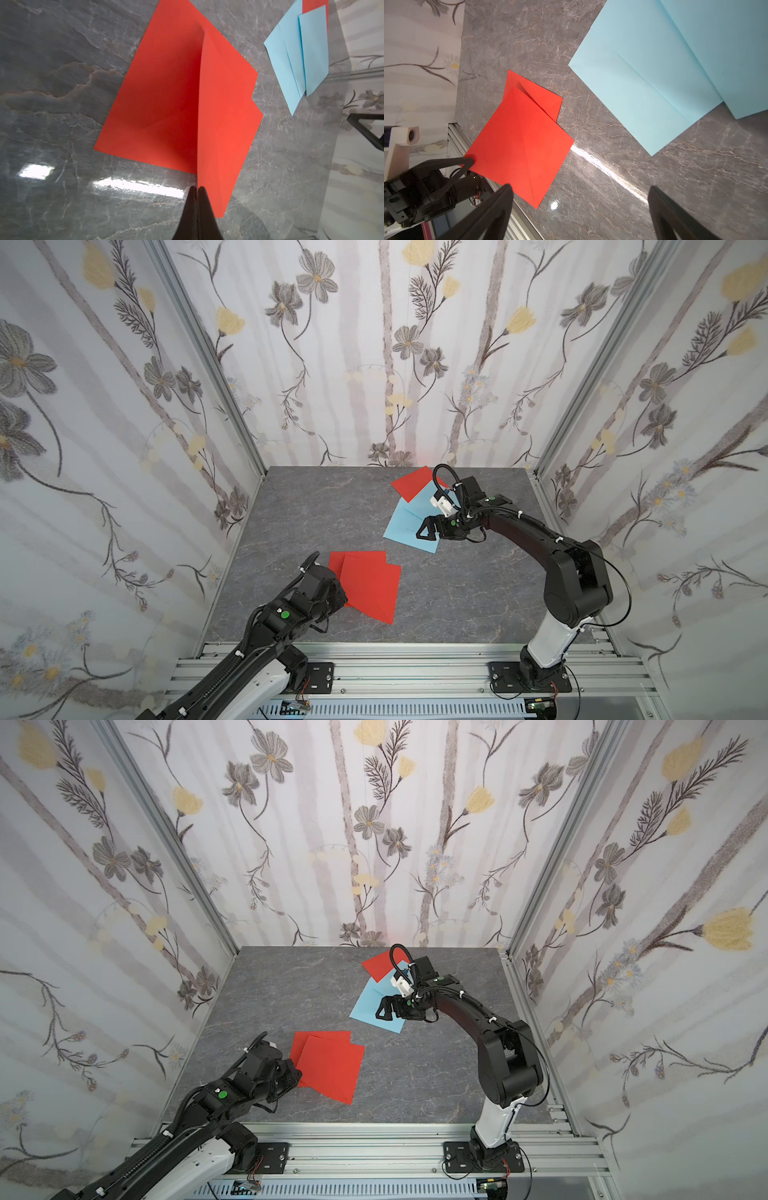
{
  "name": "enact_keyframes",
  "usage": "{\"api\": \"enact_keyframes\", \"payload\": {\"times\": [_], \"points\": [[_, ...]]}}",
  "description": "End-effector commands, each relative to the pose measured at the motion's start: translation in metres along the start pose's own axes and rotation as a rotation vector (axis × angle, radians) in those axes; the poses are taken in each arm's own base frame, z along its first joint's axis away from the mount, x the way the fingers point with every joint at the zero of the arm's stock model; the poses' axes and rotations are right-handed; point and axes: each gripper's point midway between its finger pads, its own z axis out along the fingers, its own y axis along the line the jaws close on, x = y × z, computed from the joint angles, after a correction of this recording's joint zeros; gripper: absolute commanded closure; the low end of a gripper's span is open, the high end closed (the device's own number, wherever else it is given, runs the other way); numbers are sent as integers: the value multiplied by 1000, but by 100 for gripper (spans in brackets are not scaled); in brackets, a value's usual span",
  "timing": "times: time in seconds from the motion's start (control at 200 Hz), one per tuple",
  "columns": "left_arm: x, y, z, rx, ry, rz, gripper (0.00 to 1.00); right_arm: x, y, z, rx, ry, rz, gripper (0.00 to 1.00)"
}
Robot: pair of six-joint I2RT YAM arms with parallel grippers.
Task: Sort the scattered colored papers by color
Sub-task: Place the colored paper.
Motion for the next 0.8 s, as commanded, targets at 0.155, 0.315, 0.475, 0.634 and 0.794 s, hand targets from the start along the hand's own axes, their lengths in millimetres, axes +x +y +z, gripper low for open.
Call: {"api": "enact_keyframes", "payload": {"times": [0.155,0.315,0.475,0.634,0.794], "points": [[-33,-13,-7,50,-174,-82,100,-10,28,15,-73,23,-7,0],[-42,-9,-11,30,-224,-99,100,-7,45,25,-102,48,-31,0],[-46,-8,-10,25,-248,-113,100,2,65,35,-137,85,-51,0],[-47,-13,-2,26,-248,-121,100,10,78,46,-159,118,-65,0],[-50,-15,2,15,-256,-115,100,14,92,54,-188,143,-81,0]]}}
